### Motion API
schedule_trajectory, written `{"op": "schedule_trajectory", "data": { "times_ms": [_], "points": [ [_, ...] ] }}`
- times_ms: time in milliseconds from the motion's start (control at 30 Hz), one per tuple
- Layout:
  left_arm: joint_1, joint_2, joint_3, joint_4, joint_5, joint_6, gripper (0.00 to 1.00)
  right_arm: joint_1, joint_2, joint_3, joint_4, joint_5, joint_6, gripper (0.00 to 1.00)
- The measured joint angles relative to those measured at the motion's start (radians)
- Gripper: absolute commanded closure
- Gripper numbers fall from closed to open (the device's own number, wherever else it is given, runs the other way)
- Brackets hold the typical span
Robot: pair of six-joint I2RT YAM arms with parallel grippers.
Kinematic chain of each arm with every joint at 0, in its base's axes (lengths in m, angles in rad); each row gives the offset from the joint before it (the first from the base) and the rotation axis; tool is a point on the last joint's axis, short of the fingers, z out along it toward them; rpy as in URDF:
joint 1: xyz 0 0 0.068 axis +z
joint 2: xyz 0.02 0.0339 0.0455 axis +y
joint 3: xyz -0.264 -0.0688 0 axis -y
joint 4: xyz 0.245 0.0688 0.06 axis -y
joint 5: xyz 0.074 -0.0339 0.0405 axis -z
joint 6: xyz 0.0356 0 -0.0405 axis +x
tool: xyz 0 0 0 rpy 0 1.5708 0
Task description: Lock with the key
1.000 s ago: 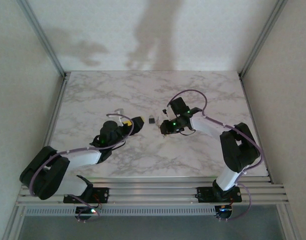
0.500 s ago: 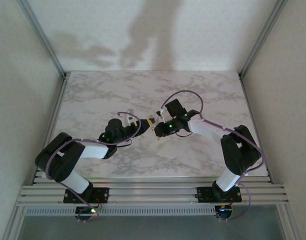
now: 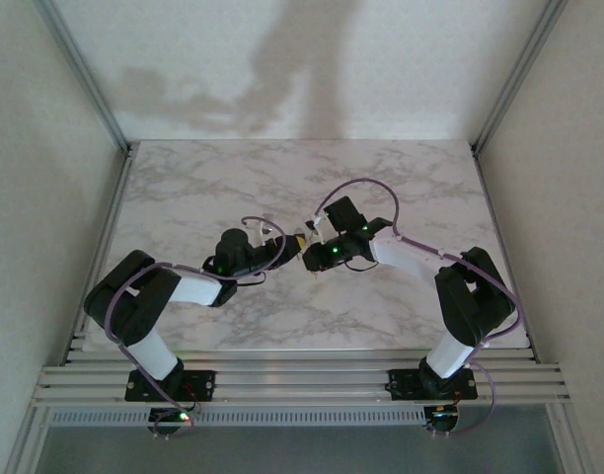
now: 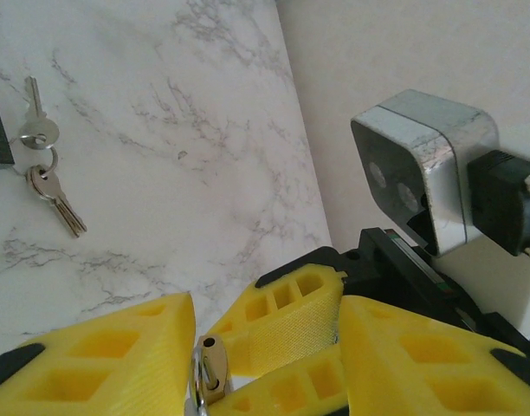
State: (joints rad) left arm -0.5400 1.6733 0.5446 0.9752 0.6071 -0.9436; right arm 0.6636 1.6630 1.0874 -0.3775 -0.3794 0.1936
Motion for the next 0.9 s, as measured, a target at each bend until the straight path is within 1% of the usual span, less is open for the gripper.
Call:
{"op": "schedule_trajectory", "data": {
  "times_ms": [167,267,367,600,667,767,900],
  "points": [
    [0.000,0.006,0.017,-0.028,0.005,0.004,0.56,0.001,-0.011,-0.002,0.000,0.000,0.000,0.76],
    [0.000,0.011,0.031,-0.052,0.008,0.011,0.62,0.002,-0.021,-0.003,0.000,0.005,0.000,0.76],
    [0.000,0.024,0.051,-0.076,0.016,0.021,0.64,0.002,-0.026,-0.003,0.000,0.006,0.000,0.76],
    [-0.001,0.043,0.063,-0.103,0.030,0.028,0.72,0.002,-0.026,-0.007,0.000,0.013,0.000,0.77],
    [-0.001,0.043,0.064,-0.109,0.031,0.031,0.74,0.002,-0.026,-0.008,0.000,0.019,0.000,0.77],
    [-0.001,0.043,0.066,-0.116,0.031,0.035,0.80,0.002,-0.026,-0.008,0.000,0.028,0.000,0.77],
    [-0.001,0.043,0.071,-0.125,0.034,0.043,0.85,0.002,-0.026,-0.008,0.000,0.039,0.000,0.78]
  ]
}}
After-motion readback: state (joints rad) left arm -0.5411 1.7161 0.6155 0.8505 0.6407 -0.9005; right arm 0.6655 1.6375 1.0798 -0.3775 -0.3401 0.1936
